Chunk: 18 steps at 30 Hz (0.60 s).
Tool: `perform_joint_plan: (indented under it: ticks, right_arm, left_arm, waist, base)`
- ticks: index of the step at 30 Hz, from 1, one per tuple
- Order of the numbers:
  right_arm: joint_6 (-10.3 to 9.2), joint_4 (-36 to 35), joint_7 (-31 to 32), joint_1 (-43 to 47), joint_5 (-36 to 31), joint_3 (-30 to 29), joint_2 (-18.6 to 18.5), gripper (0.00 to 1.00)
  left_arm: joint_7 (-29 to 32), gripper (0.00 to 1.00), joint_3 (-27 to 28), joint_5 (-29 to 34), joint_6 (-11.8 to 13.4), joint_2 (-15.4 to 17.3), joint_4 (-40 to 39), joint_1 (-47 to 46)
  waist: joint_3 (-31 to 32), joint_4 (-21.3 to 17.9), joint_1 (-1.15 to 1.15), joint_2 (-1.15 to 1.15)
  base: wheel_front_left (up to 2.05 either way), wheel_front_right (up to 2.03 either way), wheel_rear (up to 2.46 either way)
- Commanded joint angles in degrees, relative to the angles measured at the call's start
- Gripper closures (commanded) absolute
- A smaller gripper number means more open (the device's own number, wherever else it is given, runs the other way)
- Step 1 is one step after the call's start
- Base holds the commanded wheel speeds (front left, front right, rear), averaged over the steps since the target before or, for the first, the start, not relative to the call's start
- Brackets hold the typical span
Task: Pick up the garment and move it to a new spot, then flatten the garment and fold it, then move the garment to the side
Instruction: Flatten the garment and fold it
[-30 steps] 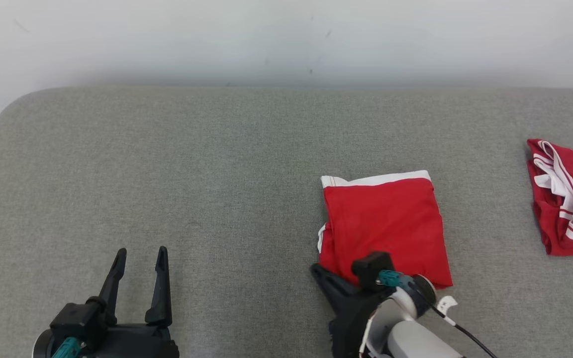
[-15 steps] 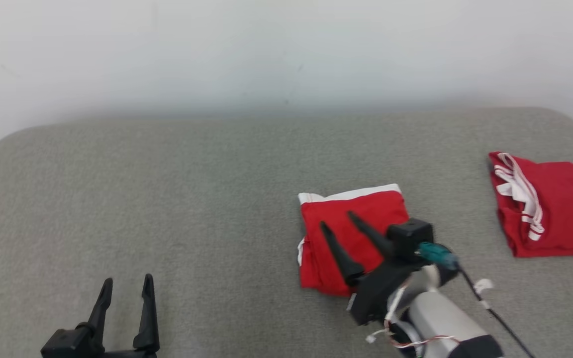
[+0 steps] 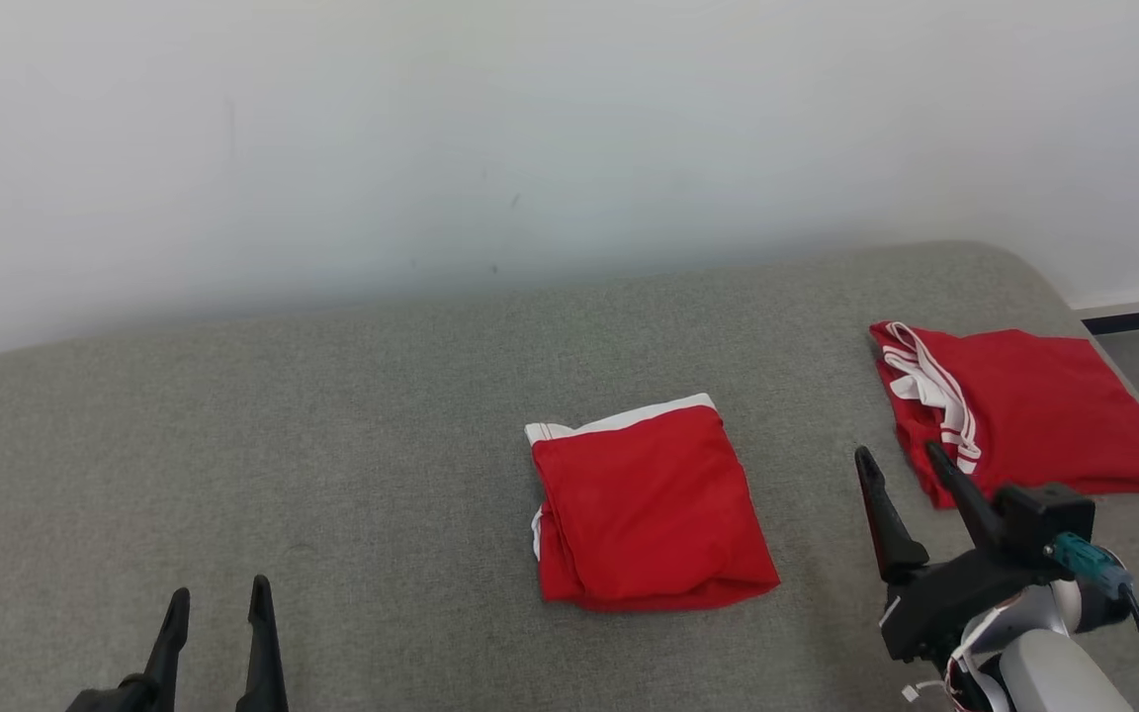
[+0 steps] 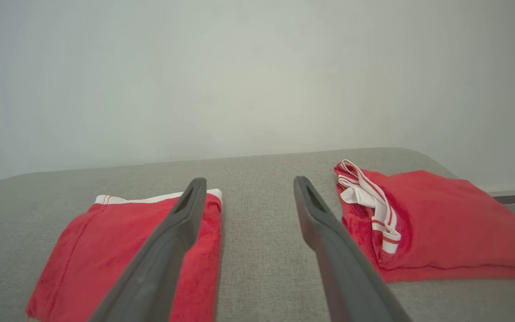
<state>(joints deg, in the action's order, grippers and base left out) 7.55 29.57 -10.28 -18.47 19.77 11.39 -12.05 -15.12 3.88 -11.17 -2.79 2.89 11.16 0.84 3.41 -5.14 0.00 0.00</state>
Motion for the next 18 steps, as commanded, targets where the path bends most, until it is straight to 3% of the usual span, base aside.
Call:
perform_joint_plan:
  ticks: [1, 18]
  right_arm:
    - [-0.13, -0.19, -0.29, 0.77, -0.17, -0.28, -0.42, 0.0]
    - [-0.13, 2.92, -1.98, 4.16, 5.03, 1.92, -1.92, 0.0]
  left_arm:
    - [0.01, 0.0, 0.2, -0.12, 0.16, 0.03, -0.19, 0.87]
    - [0.01, 0.0, 1.89, 1.41, -1.76, 0.03, 0.47, 4.31]
  waist:
    - [0.58, -0.46, 0.0, 0.0]
    - [1.77, 0.56, 0.0, 0.0]
  base:
    - [0.0, 0.0, 0.0]
    - [0.0, 0.0, 0.0]
